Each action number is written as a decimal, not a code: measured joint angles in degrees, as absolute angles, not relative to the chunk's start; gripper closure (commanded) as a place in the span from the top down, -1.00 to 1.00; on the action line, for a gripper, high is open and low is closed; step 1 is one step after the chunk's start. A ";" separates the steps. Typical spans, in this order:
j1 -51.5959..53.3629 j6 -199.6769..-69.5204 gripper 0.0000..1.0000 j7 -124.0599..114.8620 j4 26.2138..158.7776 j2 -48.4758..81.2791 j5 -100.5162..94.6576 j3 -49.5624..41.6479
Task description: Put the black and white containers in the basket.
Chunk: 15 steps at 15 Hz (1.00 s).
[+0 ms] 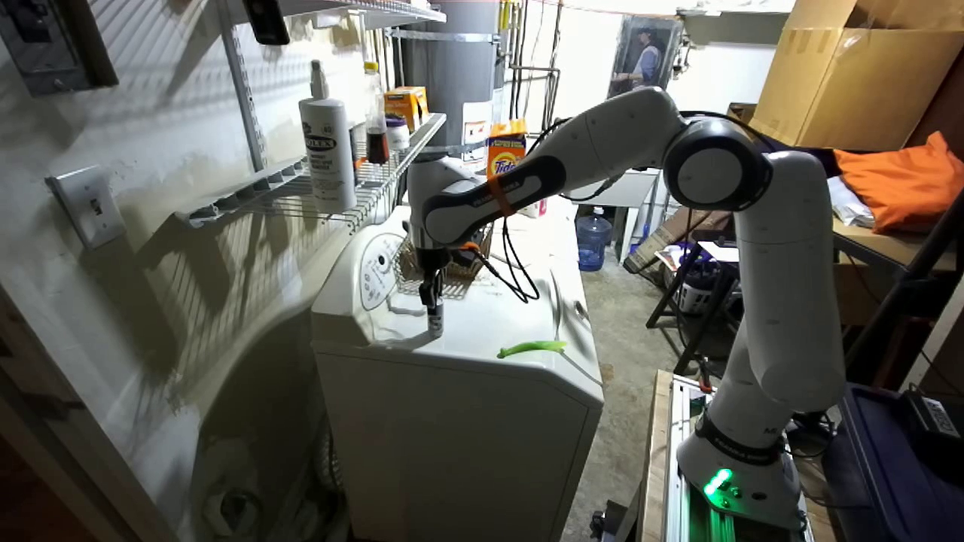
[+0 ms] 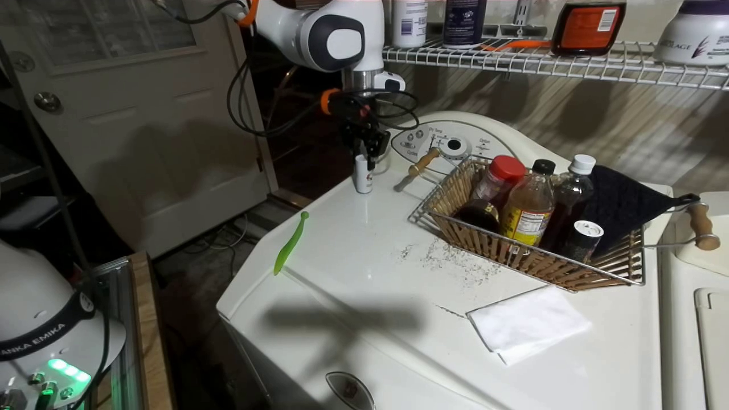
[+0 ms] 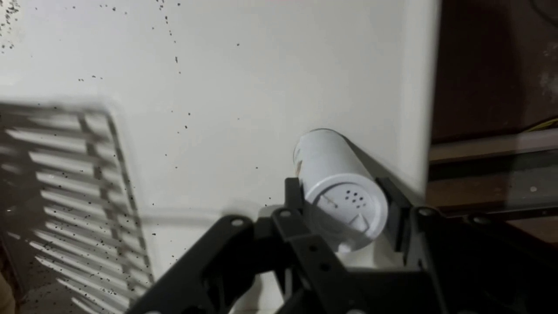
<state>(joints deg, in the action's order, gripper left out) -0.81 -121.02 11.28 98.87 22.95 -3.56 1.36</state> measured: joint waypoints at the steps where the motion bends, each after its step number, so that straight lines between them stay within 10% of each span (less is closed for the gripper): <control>1: -0.71 -119.60 -0.59 11.28 98.79 22.15 -3.62 1.36; 15: -6.11 -108.83 -0.59 10.10 105.71 3.43 -5.56 -6.47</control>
<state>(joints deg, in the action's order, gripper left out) -6.11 -108.83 10.10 105.71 3.43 -5.56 -6.47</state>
